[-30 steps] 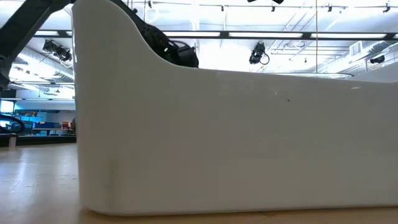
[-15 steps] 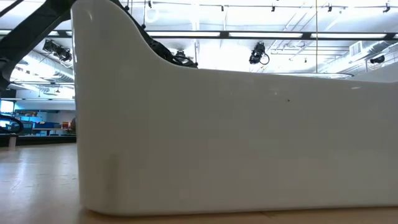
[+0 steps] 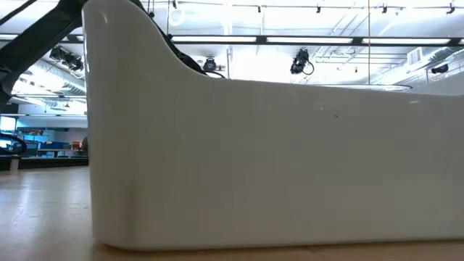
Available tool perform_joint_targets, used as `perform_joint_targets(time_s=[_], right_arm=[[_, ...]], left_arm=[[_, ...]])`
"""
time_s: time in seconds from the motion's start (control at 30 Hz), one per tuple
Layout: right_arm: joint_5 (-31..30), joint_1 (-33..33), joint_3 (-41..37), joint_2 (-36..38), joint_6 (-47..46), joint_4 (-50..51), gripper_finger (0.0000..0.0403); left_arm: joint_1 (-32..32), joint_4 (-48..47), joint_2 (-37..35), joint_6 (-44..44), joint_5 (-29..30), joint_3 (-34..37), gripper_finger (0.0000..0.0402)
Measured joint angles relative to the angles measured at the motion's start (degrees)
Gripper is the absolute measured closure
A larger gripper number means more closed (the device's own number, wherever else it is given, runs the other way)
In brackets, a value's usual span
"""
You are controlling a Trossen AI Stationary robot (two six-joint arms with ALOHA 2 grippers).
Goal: Pick and place Stapler, Stapler remover, tape
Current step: Put the blue staple remover into the white bin
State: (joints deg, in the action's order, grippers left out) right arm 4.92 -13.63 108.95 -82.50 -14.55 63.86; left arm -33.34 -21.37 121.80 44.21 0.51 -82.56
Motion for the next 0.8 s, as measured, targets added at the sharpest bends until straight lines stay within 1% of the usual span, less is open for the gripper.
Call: perform_joint_targets(time_s=[0.07,0.13,0.2,0.3,0.33,0.37,0.6,0.8], right_arm=[[0.0,0.0,0.0,0.0,-0.01,0.0,0.0183],[0.01,0.0,0.0,0.0,-0.04,0.0,0.0183],[-0.01,0.0,0.0,0.0,-0.17,-0.02,0.0183],[0.0,0.0,0.0,-0.01,-0.17,-0.02,0.0183],[-0.01,0.0,0.0,-0.02,-0.17,-0.03,0.0183],[-0.01,0.0,0.0,-0.02,-0.17,-0.03,0.0183],[0.0,0.0,0.0,-0.02,-0.02,-1.13,0.0183],[-1.5,-0.04,0.0,-0.02,0.29,-1.2,0.0183]], left_arm=[[0.0,0.1,0.02,-0.25,-0.1,0.0,0.0175],[0.01,0.71,0.07,0.02,-0.47,0.0,0.0207],[0.02,0.83,0.07,-0.23,-0.59,0.0,0.025],[0.0,0.72,-0.13,-1.43,-0.96,-0.28,0.0327],[-0.04,0.88,-0.38,-2.29,-1.91,-0.38,0.0351],[-0.04,0.76,-0.45,-2.98,-2.18,-0.38,0.036],[-0.07,0.28,-0.55,-1.77,-3.39,-0.28,0.036],[0.55,-2.98,-3.36,-3.32,-3.75,0.2,0.036]])
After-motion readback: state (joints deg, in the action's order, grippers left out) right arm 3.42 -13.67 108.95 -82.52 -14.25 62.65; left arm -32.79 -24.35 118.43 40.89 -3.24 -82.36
